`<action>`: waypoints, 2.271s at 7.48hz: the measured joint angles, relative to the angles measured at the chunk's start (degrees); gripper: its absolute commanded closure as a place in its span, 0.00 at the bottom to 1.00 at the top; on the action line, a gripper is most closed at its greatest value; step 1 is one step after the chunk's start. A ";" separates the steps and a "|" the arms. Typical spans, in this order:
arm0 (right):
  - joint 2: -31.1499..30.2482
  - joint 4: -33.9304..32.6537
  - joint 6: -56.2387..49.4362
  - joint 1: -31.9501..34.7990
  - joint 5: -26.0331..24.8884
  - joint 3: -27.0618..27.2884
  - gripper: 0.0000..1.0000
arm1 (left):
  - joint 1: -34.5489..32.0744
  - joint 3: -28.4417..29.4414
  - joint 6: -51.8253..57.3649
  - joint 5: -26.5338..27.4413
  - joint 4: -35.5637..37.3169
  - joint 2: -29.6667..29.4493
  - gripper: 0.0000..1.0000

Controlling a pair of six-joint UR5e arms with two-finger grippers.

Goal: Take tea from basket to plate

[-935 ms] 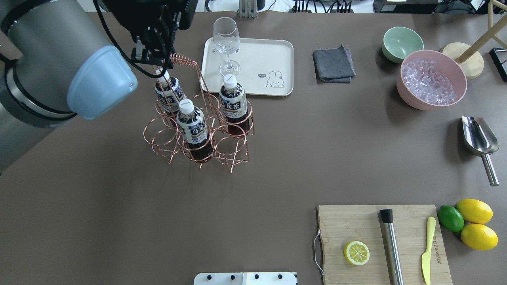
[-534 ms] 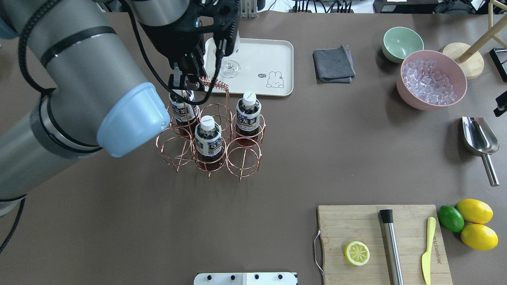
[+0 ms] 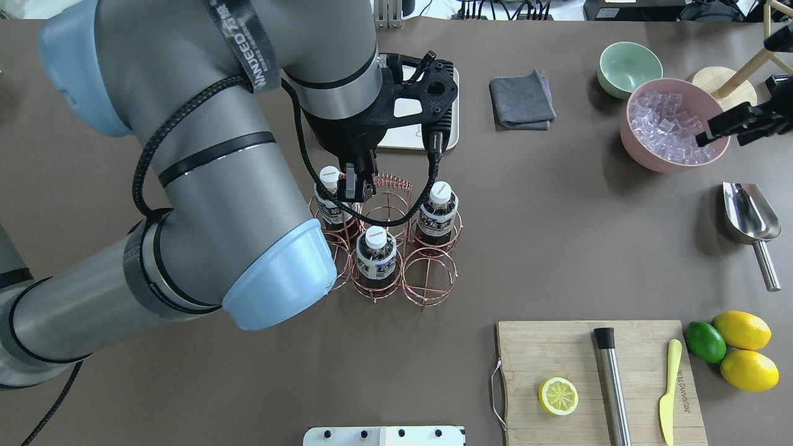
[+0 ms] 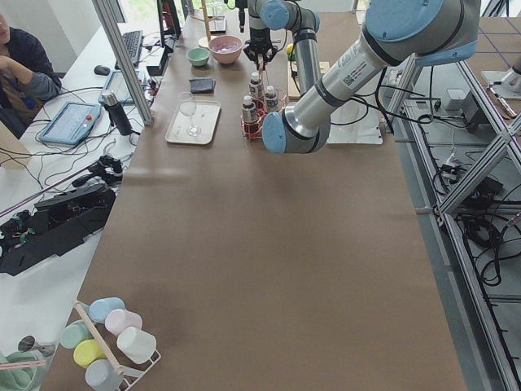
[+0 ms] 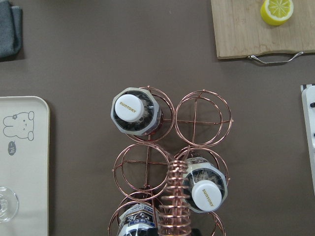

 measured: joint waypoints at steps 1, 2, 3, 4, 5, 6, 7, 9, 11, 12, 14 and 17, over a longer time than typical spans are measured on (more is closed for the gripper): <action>3.18 0.35 2.31 -1.84 -0.13 2.38 0.00 | 0.21 0.05 -0.26 0.19 -0.15 0.01 1.00; 6.08 0.68 3.20 -3.32 -0.95 3.85 0.00 | 0.27 0.07 -0.39 0.24 -0.48 0.15 1.00; 8.21 1.18 3.55 -5.45 -3.32 6.53 0.00 | 0.26 0.05 -0.45 0.27 -0.71 0.26 1.00; 9.94 2.45 3.81 -7.77 -5.51 8.78 0.00 | 0.25 -0.01 -0.47 0.28 -0.79 0.30 1.00; 11.51 6.02 4.69 -10.05 -7.46 9.86 0.00 | 0.23 -0.04 -0.48 0.28 -0.83 0.33 1.00; 12.26 10.64 7.20 -12.27 -9.69 10.28 0.00 | 0.19 -0.07 -0.52 0.28 -0.84 0.33 1.00; 12.38 14.41 9.41 -14.59 -12.53 10.57 0.00 | 0.17 -0.07 -0.55 0.29 -0.81 0.30 1.00; 13.29 17.10 11.67 -20.44 -19.69 12.17 0.00 | 0.09 -0.16 -0.60 0.35 -0.77 0.26 1.00; 14.33 16.54 14.59 -27.34 -28.18 14.77 0.00 | -0.01 -0.36 -1.03 0.37 -0.76 0.21 1.00; 14.61 14.19 15.26 -29.54 -30.47 16.87 0.00 | -0.06 -0.39 -1.13 0.37 -0.76 0.19 1.00; 14.71 8.27 15.64 -33.43 -34.52 21.55 0.00 | -0.11 -0.43 -1.18 0.41 -0.76 0.17 1.00; 14.67 5.21 15.22 -40.16 -41.70 22.60 0.01 | -0.12 -0.51 -1.17 1.33 -0.76 0.19 1.00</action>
